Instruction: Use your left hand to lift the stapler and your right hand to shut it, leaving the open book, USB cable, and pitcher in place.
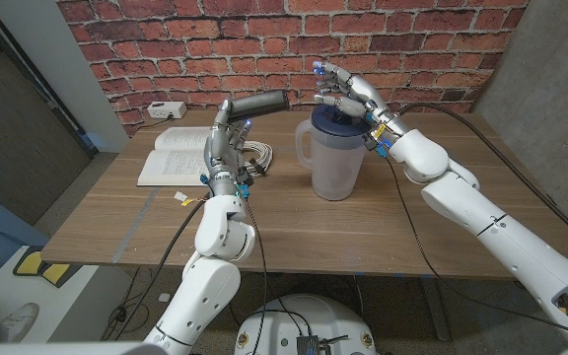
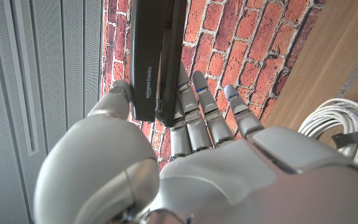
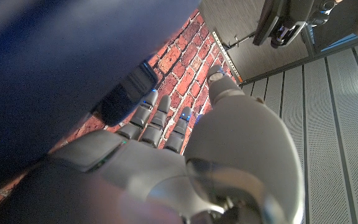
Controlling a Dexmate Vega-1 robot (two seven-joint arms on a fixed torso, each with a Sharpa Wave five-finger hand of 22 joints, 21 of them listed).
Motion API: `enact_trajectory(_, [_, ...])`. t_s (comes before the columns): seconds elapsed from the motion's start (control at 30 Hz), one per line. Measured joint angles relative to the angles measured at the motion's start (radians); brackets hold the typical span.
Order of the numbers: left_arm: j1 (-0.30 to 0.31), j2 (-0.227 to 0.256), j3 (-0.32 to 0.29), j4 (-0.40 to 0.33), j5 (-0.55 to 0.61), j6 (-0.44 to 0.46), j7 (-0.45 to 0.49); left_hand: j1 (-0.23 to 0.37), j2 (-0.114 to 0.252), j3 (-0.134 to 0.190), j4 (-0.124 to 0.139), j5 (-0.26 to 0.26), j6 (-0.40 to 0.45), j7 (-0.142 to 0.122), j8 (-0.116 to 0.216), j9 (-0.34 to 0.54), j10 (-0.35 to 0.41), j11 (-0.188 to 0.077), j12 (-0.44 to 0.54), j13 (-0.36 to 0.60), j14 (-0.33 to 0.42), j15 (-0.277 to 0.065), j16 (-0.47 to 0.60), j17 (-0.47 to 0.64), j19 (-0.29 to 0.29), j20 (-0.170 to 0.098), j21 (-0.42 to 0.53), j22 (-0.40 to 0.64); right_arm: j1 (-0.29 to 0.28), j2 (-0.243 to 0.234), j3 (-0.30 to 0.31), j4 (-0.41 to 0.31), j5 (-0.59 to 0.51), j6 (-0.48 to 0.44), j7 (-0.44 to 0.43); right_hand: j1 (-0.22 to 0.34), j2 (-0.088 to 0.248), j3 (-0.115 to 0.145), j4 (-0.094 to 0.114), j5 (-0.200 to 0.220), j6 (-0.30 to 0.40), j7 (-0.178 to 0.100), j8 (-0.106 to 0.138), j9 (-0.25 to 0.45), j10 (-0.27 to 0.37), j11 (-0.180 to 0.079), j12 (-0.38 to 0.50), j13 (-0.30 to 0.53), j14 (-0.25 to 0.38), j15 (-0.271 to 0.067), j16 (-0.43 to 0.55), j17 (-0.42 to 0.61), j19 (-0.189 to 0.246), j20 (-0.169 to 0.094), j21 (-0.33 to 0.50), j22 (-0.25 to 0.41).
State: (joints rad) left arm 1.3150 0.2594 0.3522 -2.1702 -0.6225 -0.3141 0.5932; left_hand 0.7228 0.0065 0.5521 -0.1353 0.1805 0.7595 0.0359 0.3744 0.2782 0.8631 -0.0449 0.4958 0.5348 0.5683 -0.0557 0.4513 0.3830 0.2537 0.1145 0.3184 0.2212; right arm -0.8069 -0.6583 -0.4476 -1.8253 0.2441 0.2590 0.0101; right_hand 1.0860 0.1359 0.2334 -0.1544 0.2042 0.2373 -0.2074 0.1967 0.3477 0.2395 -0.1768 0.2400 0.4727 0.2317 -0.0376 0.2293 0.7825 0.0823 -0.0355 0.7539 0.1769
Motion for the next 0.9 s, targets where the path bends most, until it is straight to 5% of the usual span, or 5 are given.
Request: enact_trajectory(0.9, [0.033, 0.01, -0.019, 0.015, -0.079, -0.037, -0.044, 0.005, -0.005, 0.007, 0.007, -0.004, 0.004, -0.004, -0.013, -0.002, 0.0, 0.0, 0.007, -0.002, 0.0, 0.0, -0.013, 0.005, 0.0, 0.0, 0.008, 0.0, -0.006, 0.018, -0.014, -0.001, -0.024, -0.014, -0.03, 0.0, 0.0, 0.0, 0.0, 0.0, -0.004, 0.004, 0.0, -0.013, 0.0, 0.0, -0.005, 0.0, -0.005, -0.005, 0.004, -0.009, 0.0, 0.0, -0.008, 0.0])
